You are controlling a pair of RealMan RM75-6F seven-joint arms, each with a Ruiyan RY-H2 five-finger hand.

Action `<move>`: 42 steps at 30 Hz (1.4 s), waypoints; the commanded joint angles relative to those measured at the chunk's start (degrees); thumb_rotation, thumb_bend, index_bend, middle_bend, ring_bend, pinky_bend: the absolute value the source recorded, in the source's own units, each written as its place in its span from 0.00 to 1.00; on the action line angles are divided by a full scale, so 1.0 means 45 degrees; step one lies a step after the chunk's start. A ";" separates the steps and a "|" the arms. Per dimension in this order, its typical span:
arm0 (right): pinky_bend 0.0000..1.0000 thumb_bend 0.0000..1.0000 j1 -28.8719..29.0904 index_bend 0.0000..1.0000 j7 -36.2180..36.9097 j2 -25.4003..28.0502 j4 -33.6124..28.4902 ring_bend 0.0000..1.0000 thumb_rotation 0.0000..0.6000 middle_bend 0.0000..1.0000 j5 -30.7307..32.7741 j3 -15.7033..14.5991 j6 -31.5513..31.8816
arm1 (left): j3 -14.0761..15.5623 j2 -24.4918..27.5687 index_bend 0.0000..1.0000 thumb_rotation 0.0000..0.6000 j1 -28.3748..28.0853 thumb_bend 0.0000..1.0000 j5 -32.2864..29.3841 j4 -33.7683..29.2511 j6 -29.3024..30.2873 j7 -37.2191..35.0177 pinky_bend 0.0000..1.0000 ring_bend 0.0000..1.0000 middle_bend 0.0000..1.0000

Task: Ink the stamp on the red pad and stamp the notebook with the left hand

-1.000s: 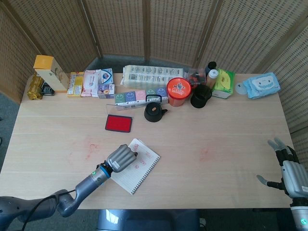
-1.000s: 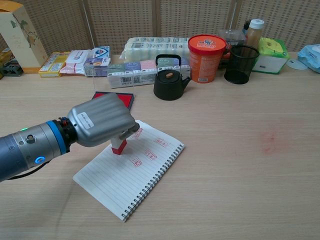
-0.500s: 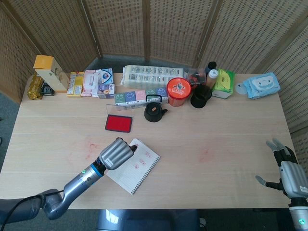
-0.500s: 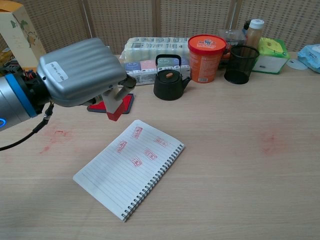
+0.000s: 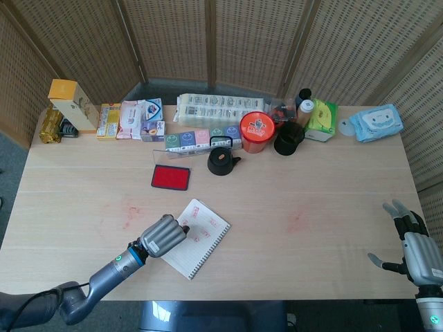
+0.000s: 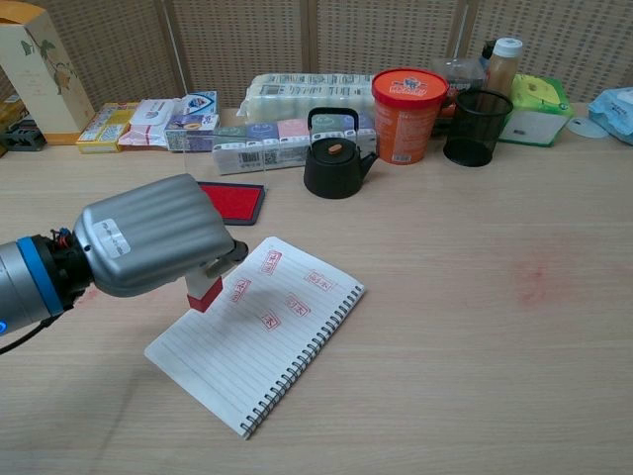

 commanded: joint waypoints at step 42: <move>0.00 0.10 -0.0119 0.00 0.0126 -0.0002 0.0066 0.00 1.00 0.00 -0.0243 -0.0118 0.0167 | 0.0376 -0.1239 0.63 1.00 0.0601 0.38 0.0382 0.1916 -0.0494 -0.0813 1.00 1.00 1.00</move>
